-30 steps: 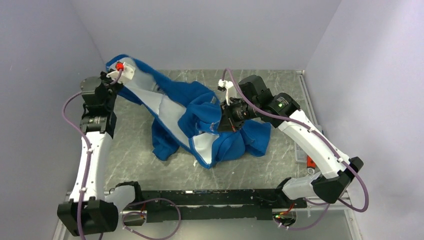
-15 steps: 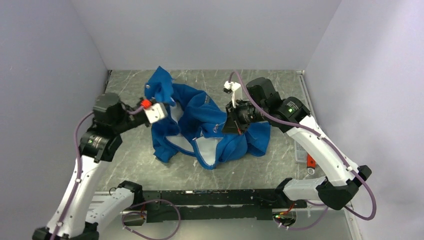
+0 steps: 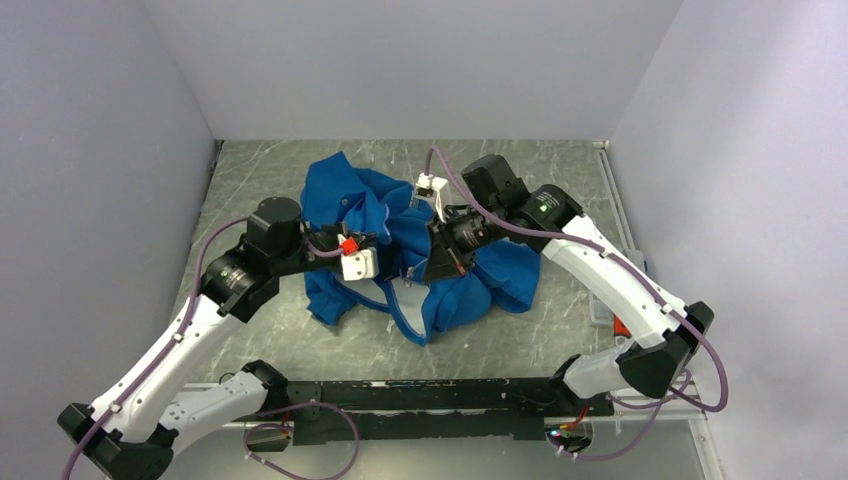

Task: Zip up the jacket
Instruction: Pick up the jacket from the center of the board.

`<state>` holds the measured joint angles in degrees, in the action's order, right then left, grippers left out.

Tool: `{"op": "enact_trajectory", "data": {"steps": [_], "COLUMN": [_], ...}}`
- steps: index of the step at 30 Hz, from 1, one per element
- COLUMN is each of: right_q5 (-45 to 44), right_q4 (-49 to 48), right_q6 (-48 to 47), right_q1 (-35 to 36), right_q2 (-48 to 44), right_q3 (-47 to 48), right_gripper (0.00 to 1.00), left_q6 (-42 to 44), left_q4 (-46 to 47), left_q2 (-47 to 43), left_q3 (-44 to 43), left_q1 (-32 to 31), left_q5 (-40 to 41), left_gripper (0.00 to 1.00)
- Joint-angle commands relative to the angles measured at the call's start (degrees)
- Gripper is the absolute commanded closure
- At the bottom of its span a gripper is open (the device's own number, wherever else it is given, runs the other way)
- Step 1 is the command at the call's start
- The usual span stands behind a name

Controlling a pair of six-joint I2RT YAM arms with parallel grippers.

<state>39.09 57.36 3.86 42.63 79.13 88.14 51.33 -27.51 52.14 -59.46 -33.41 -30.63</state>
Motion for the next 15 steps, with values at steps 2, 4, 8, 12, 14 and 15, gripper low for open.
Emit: {"op": "enact_trajectory", "data": {"steps": [2,4,8,12,14,15], "right_q5": [4.4,4.5,5.4,7.3,8.0,8.2], "right_q4": [-4.3,-4.9,-4.5,-3.8,-3.0,-2.7], "right_q6": [-1.8,-1.7,-2.4,-3.1,-3.3,-3.3], "right_q1": [-0.1,-0.1,-0.8,-1.1,-1.1,-1.1], "right_q2": [1.3,2.1,4.0,5.5,6.4,6.7], "right_q3": [4.0,4.3,5.5,6.6,7.2,7.5], "right_gripper": [1.0,1.0,1.0,1.0,1.0,1.0], "left_q6": [-0.7,-1.6,1.1,4.4,5.4,5.9], "left_q4": [4.7,4.2,3.6,2.0,0.8,0.1], "left_q2": [-0.2,0.1,-2.5,-4.4,-4.8,-5.0], "left_q3": [-2.6,-3.4,-1.3,-0.2,-0.3,-0.3], "left_q1": [-2.8,-3.1,-4.2,-5.1,-5.2,-5.2], "left_q5": [3.7,3.9,1.4,-0.1,-1.3,-1.9], "left_gripper": [1.0,1.0,1.0,1.0,1.0,1.0]}}
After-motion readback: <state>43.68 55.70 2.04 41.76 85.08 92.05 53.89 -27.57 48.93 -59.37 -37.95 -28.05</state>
